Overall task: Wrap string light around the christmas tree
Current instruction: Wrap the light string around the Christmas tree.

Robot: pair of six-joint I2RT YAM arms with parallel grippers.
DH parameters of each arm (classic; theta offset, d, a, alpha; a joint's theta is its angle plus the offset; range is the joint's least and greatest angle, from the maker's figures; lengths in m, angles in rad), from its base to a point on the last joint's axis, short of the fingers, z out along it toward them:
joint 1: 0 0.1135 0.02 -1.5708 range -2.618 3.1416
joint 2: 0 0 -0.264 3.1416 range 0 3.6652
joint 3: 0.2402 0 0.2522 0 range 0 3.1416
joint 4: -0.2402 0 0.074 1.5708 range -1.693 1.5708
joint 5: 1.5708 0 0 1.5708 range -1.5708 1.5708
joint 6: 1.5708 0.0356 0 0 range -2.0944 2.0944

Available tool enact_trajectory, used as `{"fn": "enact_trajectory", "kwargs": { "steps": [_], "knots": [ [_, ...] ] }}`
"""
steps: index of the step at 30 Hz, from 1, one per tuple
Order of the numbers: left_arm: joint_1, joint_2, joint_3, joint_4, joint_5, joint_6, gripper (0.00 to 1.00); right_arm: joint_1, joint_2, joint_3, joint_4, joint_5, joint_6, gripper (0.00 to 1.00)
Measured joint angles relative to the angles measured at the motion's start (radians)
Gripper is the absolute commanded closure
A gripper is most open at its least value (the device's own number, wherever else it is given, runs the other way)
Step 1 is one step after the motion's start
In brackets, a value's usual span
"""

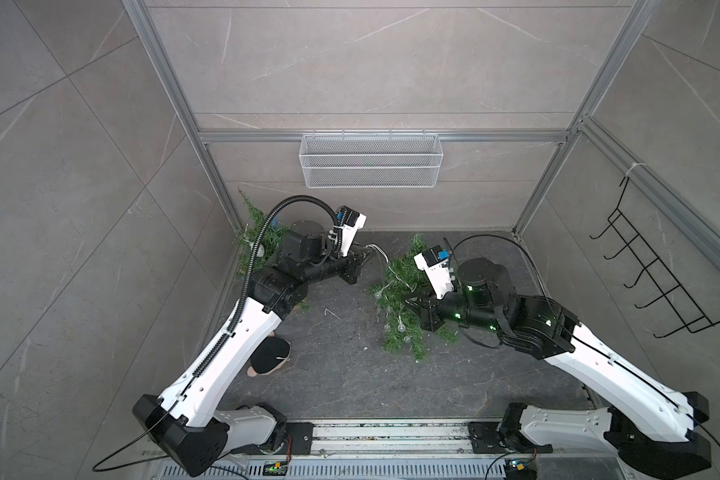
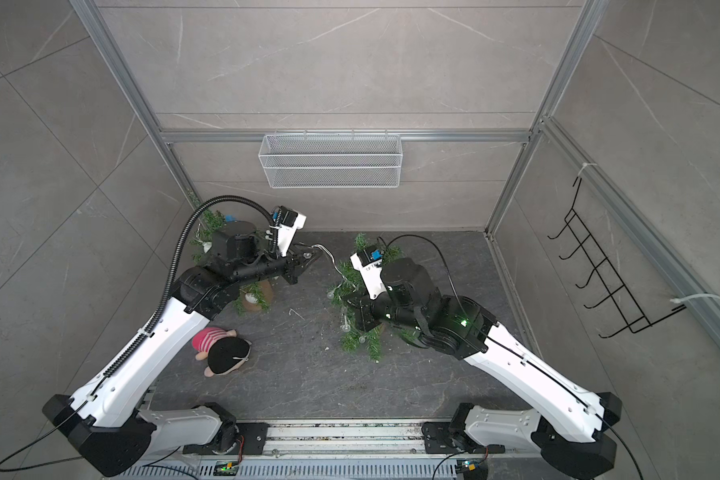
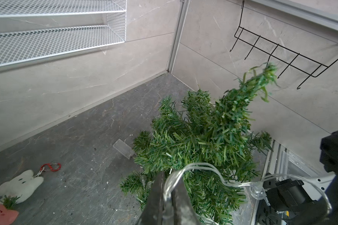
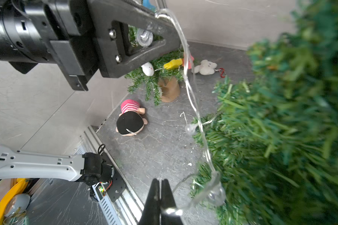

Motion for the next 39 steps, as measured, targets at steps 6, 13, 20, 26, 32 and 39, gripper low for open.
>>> {"fn": "enact_trajectory", "kwargs": {
  "steps": [6,13,20,26,32,39],
  "knots": [
    [-0.032,0.118,0.073,-0.011,-0.042,0.027,0.96,-0.008,-0.050,0.000,-0.058,0.102,0.013,1.00],
    [-0.039,0.176,0.153,-0.012,-0.070,0.050,0.94,-0.048,-0.092,0.000,-0.094,0.196,0.033,1.00],
    [-0.042,0.248,0.146,-0.035,-0.071,0.055,0.75,-0.089,-0.018,0.000,-0.113,0.159,0.048,0.90],
    [-0.042,0.251,0.128,-0.073,-0.065,0.063,0.56,-0.089,0.012,0.011,-0.138,0.096,0.039,0.70],
    [-0.013,0.224,0.079,-0.088,-0.057,0.062,0.45,-0.089,0.013,0.015,-0.139,0.044,0.025,0.56],
    [0.044,0.180,0.029,-0.098,-0.009,0.039,0.39,-0.096,0.006,0.052,-0.144,0.034,0.021,0.43]
  ]
}}
